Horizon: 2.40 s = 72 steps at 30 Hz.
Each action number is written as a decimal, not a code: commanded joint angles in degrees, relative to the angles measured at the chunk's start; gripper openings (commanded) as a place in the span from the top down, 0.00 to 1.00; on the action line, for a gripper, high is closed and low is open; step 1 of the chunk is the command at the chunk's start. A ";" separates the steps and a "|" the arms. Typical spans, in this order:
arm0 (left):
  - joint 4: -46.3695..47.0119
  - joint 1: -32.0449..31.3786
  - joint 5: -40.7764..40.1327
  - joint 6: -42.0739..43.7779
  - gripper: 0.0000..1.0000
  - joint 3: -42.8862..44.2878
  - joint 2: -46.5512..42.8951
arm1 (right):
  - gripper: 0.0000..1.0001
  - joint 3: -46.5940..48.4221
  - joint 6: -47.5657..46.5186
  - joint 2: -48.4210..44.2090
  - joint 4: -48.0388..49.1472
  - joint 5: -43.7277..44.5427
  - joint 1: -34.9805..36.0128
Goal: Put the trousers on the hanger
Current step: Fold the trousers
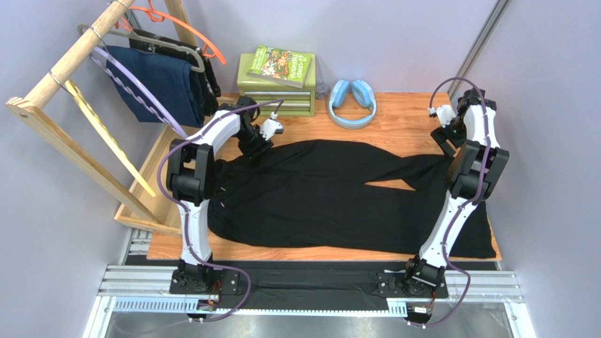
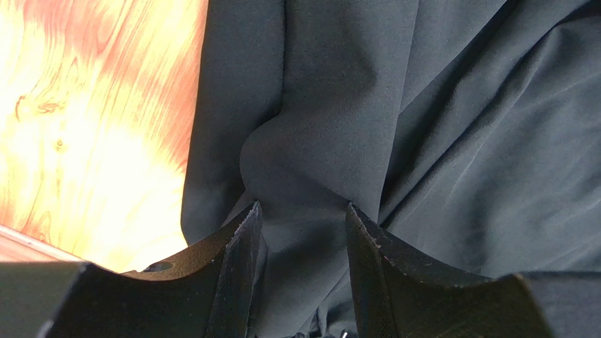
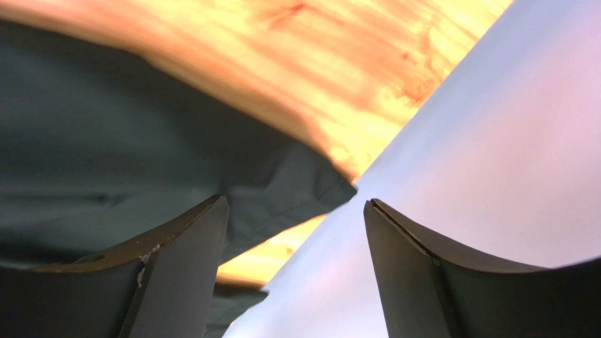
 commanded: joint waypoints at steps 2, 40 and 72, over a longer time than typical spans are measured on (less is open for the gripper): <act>0.38 -0.24 1.88 -0.87 0.46 1.37 -2.07 | 0.23 4.95 -2.00 6.44 -0.18 1.53 -0.74; 6.26 4.95 -6.65 -3.94 1.00 -1.36 -7.26 | 1.00 -32.44 -22.37 -26.33 23.37 -0.85 -4.17; 18.84 1.96 -22.20 -6.67 0.95 14.11 10.49 | 0.48 -4.10 0.46 6.97 9.65 6.09 3.92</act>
